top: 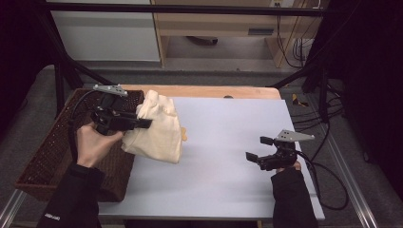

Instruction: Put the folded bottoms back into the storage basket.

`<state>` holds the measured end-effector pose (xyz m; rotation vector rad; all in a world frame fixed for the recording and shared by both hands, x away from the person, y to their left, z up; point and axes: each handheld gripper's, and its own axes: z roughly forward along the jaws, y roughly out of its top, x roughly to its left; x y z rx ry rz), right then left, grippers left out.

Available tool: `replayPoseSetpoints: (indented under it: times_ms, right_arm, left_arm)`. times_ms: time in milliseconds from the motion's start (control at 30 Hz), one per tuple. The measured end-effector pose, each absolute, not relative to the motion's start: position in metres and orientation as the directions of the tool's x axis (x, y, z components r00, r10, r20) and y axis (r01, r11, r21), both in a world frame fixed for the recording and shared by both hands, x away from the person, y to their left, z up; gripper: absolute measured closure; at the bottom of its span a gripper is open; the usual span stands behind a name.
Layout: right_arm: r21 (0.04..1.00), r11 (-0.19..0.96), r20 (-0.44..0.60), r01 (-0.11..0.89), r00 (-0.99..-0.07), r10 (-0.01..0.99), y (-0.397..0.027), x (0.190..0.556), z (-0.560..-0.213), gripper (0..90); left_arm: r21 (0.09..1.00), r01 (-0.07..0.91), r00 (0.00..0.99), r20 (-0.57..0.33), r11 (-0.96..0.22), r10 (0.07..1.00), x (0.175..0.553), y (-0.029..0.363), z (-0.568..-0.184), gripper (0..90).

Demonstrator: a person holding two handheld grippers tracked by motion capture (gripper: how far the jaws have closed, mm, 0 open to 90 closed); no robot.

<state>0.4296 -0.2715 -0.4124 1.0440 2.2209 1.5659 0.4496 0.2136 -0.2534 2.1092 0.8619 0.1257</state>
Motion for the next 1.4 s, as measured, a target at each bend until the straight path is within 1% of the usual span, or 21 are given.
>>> replayPoseSetpoints:
  times_ms: [633, 1133, 1400]
  right_arm:
    - [0.892, 0.174, 0.206, 0.416, -0.720, 0.663, -0.272, 0.430, -0.412, 3.3]
    - [0.891, 0.176, 0.207, 0.418, -0.719, 0.663, -0.271, 0.430, -0.412, 3.3]
    - [0.891, 0.178, 0.205, 0.418, -0.719, 0.664, -0.271, 0.430, -0.413, 3.3]
  left_arm:
    - [0.745, 0.513, 0.759, -0.163, -0.427, 0.630, 0.442, 0.237, -0.230, 75.9]
    - [0.754, 0.511, 0.747, -0.151, -0.414, 0.647, 0.436, 0.261, -0.218, 75.9]
    - [0.751, 0.518, 0.738, -0.151, -0.408, 0.658, 0.438, 0.275, -0.217, 75.9]
